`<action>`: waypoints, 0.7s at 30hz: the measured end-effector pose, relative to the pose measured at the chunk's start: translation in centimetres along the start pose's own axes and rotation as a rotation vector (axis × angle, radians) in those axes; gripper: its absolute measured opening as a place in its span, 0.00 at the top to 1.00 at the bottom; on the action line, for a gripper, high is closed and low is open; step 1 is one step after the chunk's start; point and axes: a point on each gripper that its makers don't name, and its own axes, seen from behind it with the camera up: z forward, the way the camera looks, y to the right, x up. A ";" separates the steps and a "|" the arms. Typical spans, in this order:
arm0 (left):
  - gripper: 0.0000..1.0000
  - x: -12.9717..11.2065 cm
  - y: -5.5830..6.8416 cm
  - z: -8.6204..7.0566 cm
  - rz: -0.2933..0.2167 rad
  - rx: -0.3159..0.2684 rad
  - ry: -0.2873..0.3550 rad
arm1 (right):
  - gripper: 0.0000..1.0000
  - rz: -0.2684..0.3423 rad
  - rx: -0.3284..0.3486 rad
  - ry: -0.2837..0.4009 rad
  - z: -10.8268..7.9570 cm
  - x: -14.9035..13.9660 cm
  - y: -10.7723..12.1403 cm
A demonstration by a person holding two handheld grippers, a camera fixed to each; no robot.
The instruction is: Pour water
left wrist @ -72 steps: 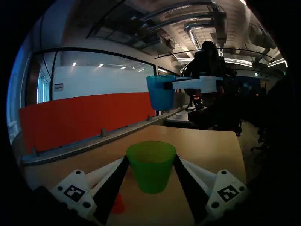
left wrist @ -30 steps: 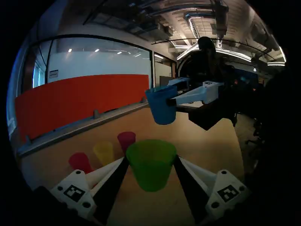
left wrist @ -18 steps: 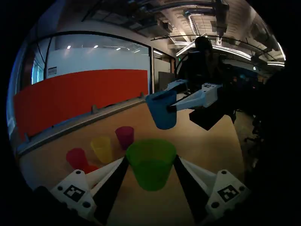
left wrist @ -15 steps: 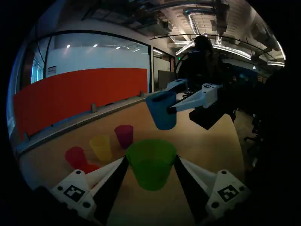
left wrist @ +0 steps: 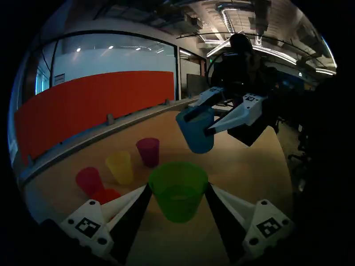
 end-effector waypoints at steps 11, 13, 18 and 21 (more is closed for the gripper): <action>0.14 -2.2 -0.1 0.7 0.033 -0.006 -0.086 | 0.09 -0.009 0.013 -0.061 1.0 -2.4 -0.3; 0.14 -2.5 -0.1 0.8 0.039 -0.008 -0.099 | 0.10 -0.010 0.016 -0.072 1.2 -2.9 -0.3; 0.14 -3.2 -0.2 1.1 0.046 -0.015 -0.126 | 0.10 -0.014 0.020 -0.097 1.5 -4.1 -0.4; 0.14 -3.5 -0.3 1.2 0.051 -0.018 -0.137 | 0.10 -0.017 0.019 -0.111 1.6 -4.8 -0.4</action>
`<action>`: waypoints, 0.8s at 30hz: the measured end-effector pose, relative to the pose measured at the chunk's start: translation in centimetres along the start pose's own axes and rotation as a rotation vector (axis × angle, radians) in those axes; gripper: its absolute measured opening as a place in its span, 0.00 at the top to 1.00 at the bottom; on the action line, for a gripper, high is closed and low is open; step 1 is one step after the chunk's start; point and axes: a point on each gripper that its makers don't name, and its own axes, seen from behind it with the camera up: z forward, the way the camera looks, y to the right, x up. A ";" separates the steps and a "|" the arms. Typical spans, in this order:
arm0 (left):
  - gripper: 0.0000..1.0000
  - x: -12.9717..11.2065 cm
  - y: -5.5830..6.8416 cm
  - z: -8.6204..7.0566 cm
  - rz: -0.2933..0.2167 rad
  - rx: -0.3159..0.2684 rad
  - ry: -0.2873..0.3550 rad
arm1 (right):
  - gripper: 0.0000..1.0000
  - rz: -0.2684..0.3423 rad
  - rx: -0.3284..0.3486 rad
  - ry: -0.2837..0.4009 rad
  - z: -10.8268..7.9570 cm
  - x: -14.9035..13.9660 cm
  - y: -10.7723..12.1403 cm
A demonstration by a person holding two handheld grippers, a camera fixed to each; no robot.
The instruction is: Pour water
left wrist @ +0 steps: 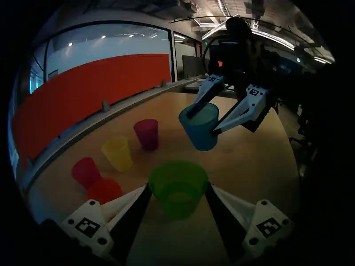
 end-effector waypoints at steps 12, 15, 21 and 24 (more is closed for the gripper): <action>0.14 -0.7 0.2 0.5 0.013 -0.015 -0.031 | 0.09 0.006 0.007 -0.054 0.6 -2.8 -0.2; 0.14 -0.8 0.2 0.6 0.022 -0.016 -0.040 | 0.09 0.012 0.010 -0.069 0.7 -3.5 -0.3; 0.14 -1.1 0.1 0.7 0.023 -0.018 -0.047 | 0.09 0.017 0.017 -0.090 1.0 -4.6 -0.6; 0.14 -1.2 0.1 0.8 0.021 -0.019 -0.050 | 0.09 0.014 0.018 -0.101 1.1 -5.1 -0.7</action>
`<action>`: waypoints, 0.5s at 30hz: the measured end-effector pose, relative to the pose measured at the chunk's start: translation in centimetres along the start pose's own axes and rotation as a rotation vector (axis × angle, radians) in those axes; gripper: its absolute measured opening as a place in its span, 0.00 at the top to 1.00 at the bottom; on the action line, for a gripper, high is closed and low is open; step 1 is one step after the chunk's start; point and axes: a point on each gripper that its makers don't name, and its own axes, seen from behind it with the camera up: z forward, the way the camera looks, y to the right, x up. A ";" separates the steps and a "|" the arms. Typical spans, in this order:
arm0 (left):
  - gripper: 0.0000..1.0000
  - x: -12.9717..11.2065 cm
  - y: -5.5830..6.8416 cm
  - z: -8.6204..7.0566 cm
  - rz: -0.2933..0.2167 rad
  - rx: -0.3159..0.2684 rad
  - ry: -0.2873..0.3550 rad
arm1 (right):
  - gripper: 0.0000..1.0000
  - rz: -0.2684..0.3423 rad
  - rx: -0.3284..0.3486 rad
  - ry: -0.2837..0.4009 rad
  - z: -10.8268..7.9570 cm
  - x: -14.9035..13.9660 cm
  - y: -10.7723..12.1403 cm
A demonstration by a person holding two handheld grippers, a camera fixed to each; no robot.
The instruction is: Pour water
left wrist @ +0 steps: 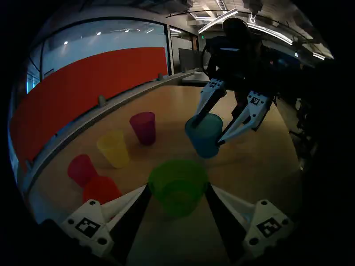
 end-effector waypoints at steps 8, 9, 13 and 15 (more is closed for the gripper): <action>0.14 -0.5 -0.1 0.2 0.000 -0.001 -0.013 | 0.09 -0.005 0.000 -0.013 0.2 -0.5 -0.2; 0.14 -0.5 -0.1 0.2 0.000 -0.002 -0.014 | 0.09 -0.004 0.000 -0.013 0.2 -0.5 -0.2; 0.14 -0.7 -0.2 0.2 -0.004 -0.002 -0.014 | 0.09 -0.004 0.000 -0.015 0.3 -0.6 -0.2; 0.14 -0.8 -0.2 0.3 -0.006 -0.002 -0.015 | 0.09 -0.004 0.000 -0.016 0.3 -0.7 -0.2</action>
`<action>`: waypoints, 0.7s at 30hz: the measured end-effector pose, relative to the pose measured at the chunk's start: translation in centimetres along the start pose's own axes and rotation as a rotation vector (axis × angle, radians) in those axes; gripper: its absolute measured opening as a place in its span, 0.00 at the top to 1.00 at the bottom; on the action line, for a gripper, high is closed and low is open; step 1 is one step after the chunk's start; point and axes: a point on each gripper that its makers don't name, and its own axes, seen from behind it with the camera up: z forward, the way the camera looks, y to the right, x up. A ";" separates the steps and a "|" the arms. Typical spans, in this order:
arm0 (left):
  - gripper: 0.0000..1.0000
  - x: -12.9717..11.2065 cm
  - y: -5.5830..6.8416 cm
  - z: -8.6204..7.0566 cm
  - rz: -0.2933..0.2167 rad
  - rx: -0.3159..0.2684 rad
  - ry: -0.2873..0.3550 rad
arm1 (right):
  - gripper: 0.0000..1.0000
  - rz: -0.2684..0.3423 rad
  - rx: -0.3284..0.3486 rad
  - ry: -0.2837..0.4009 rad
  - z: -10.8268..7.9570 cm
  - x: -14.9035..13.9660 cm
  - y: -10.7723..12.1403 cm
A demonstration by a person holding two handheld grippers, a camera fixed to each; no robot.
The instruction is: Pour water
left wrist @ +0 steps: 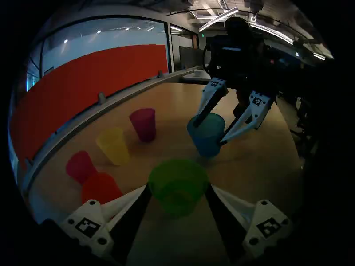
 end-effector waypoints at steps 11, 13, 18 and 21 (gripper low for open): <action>0.14 -0.8 0.0 0.1 -0.011 0.000 -0.004 | 0.09 -0.001 -0.004 0.000 -0.2 0.1 0.0; 0.14 -0.8 0.0 0.0 -0.014 0.000 -0.002 | 0.09 -0.002 -0.005 0.001 -0.2 0.1 0.0; 0.14 -0.9 -0.1 -0.1 -0.026 0.001 0.004 | 0.09 -0.003 -0.007 0.002 -0.3 0.2 0.0; 0.14 -1.1 -0.1 -0.3 -0.033 0.002 0.005 | 0.09 -0.003 -0.008 0.001 -0.3 0.1 0.0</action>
